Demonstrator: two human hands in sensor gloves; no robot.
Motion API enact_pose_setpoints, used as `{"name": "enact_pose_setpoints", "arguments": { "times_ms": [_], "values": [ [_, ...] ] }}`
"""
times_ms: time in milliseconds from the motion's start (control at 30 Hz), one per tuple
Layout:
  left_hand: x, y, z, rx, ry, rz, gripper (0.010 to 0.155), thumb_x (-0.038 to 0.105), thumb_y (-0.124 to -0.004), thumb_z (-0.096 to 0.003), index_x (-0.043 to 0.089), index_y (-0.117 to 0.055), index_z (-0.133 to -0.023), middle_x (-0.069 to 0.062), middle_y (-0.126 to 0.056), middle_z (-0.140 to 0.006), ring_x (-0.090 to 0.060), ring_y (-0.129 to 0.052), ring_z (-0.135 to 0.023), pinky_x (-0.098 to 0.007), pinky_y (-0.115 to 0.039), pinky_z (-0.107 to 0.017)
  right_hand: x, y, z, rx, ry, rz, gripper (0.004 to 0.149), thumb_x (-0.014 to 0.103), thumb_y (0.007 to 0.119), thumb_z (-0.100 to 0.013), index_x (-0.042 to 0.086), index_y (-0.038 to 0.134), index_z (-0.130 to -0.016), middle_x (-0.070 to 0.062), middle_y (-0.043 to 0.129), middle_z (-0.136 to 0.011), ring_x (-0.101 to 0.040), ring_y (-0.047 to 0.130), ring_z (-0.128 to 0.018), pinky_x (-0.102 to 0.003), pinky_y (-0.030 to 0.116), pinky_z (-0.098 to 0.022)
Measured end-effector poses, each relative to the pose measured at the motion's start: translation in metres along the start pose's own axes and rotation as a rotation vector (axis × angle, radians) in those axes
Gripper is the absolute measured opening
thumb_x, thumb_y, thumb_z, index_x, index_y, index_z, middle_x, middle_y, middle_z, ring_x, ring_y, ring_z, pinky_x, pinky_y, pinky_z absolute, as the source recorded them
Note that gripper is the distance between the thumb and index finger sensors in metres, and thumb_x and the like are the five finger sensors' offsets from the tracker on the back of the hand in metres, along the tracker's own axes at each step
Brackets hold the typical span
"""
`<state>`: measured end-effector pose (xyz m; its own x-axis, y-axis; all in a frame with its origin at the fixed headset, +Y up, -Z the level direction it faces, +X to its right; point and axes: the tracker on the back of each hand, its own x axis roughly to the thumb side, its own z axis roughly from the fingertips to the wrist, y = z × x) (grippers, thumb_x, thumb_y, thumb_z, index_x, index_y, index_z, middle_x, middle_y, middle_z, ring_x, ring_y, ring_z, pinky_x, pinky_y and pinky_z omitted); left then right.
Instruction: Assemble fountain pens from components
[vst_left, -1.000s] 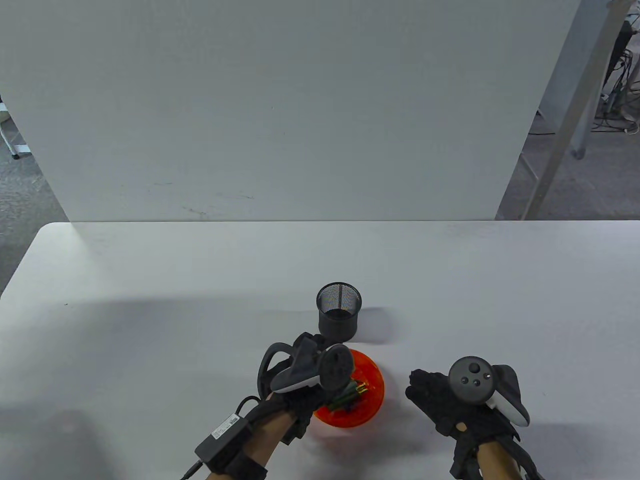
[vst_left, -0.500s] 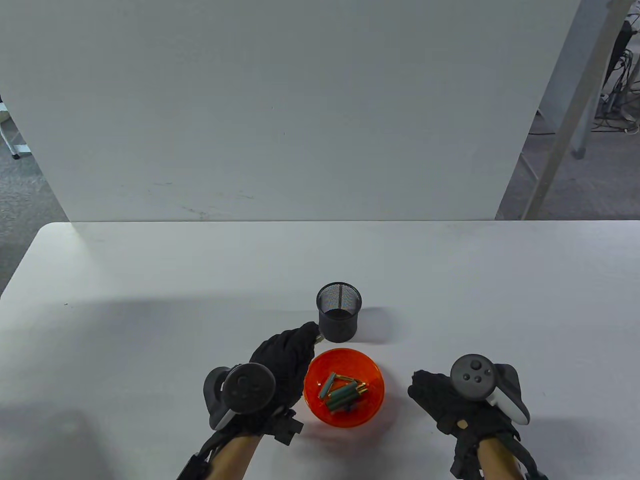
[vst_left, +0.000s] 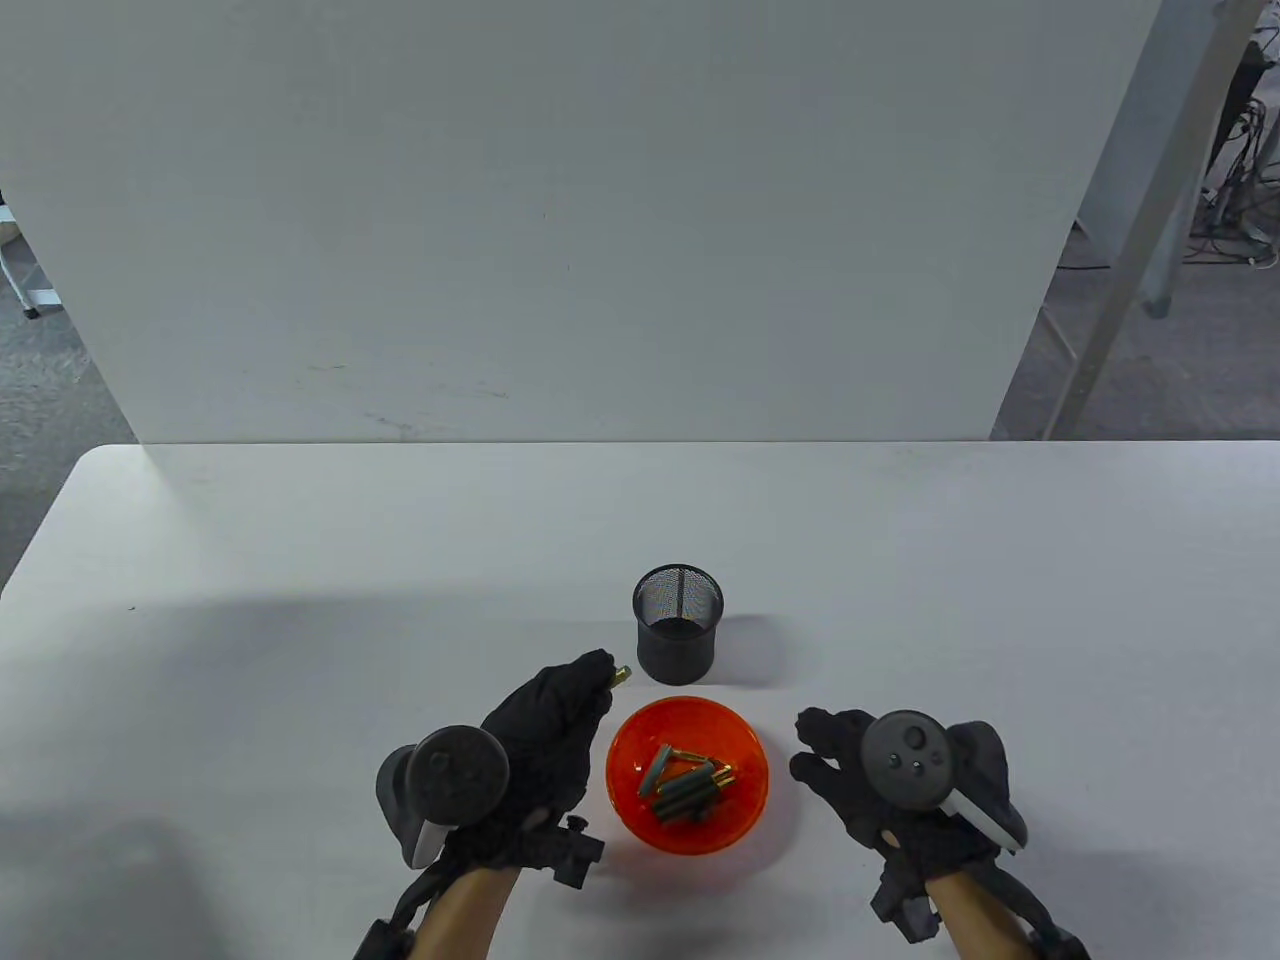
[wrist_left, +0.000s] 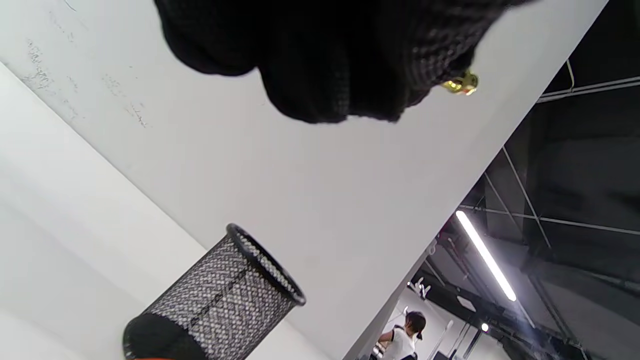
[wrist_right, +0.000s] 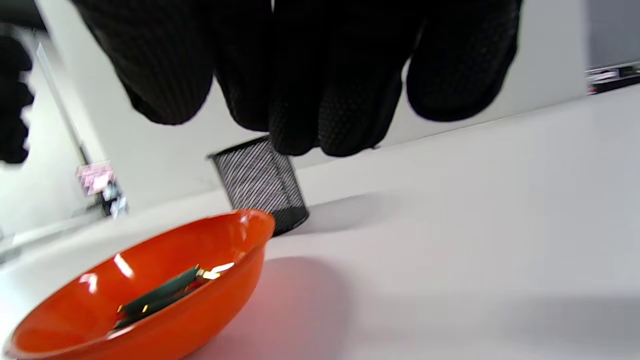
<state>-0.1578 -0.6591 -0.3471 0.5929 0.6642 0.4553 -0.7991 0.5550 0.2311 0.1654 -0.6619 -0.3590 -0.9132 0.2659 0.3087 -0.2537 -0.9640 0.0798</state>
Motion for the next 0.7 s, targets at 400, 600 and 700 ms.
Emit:
{"name": "enact_pose_setpoints", "arguments": {
  "times_ms": [400,600,700],
  "values": [
    [-0.002,0.001,0.001,0.007,-0.007,0.045,0.046,0.038,-0.074,-0.0557,0.028,-0.076,-0.100,-0.001,-0.091,-0.083,-0.021,-0.096,-0.065,-0.049,-0.077,-0.058,0.094,0.057,-0.044,0.256,-0.330,0.522,0.039,0.042,0.083,-0.052,0.029,0.084,-0.089,-0.004,0.081,-0.088,-0.028,0.083,-0.075,-0.055,0.073,-0.063],
    [0.000,-0.002,0.002,-0.002,-0.019,0.039,0.046,0.039,-0.073,-0.0559,0.029,-0.076,-0.101,-0.001,-0.090,-0.084,-0.021,-0.096,-0.066,-0.049,-0.077,-0.059,0.094,0.064,-0.046,0.319,-0.314,0.543,0.037,0.040,0.085,-0.052,0.028,0.087,-0.087,-0.005,0.082,-0.087,-0.029,0.083,-0.075,-0.058,0.070,-0.065],
    [-0.001,-0.002,0.003,0.001,-0.023,0.041,0.046,0.039,-0.073,-0.0559,0.029,-0.076,-0.100,-0.001,-0.090,-0.084,-0.021,-0.096,-0.066,-0.049,-0.077,-0.059,0.095,0.071,-0.048,0.332,-0.321,0.588,0.037,0.040,0.085,-0.052,0.029,0.086,-0.087,-0.005,0.081,-0.088,-0.030,0.081,-0.078,-0.062,0.065,-0.068]
  ]
}}
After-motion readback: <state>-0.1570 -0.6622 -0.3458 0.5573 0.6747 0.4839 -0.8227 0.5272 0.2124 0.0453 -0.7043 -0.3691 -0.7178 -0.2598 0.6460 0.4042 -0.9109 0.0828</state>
